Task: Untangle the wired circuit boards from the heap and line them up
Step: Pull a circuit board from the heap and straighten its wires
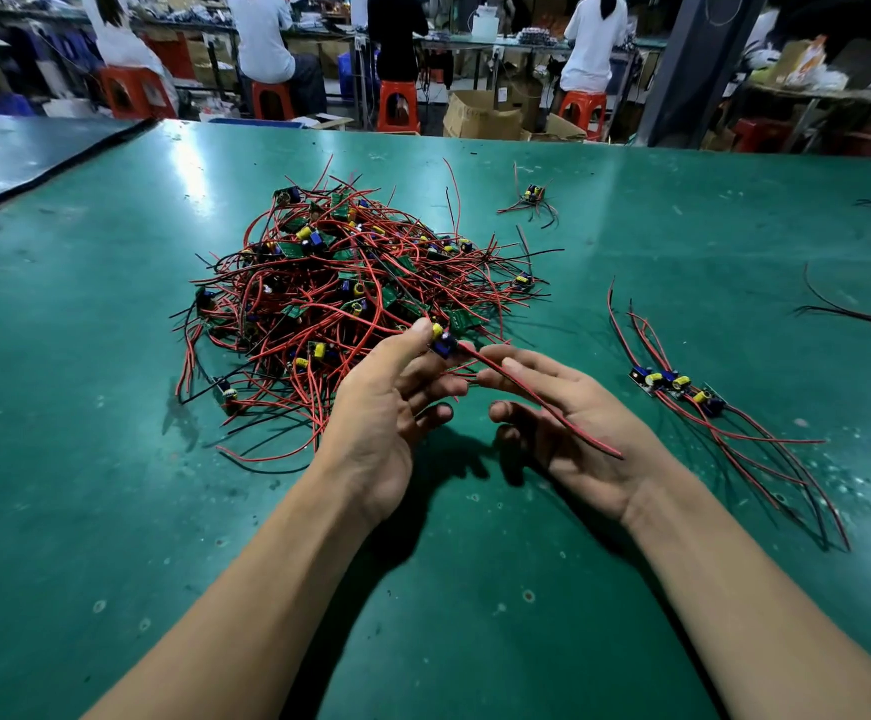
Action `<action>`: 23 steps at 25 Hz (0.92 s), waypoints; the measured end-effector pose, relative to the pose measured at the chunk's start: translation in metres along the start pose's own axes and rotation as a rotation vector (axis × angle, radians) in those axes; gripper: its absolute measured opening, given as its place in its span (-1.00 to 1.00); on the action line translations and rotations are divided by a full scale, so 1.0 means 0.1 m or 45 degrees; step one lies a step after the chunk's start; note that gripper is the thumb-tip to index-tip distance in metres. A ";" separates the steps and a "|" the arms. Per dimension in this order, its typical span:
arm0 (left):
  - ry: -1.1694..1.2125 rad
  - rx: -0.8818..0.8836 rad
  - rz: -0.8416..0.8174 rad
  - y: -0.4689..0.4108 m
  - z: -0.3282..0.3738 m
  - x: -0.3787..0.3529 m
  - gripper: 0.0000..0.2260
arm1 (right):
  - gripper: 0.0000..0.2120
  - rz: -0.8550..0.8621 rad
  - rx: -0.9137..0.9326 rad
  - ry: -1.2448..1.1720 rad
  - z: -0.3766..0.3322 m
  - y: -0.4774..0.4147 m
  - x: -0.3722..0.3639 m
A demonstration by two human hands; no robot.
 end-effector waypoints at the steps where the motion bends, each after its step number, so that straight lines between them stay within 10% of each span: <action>1: -0.030 0.001 0.000 0.01 -0.01 -0.01 -0.78 | -0.81 0.022 0.008 0.028 -0.02 0.00 0.03; 23: -0.280 0.030 -0.340 0.09 -0.22 -0.19 -0.88 | -0.88 -0.086 0.019 0.049 -0.01 -0.03 0.09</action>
Point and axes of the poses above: each hand's wrist, its own y-axis away from the middle knuckle, its own x-axis out of the back of the hand, z = x × y, the point moved 6 cm from there along -y, towards the middle knuckle, and after that the axes turned 2 degrees about -y, right-handed, at the moved point
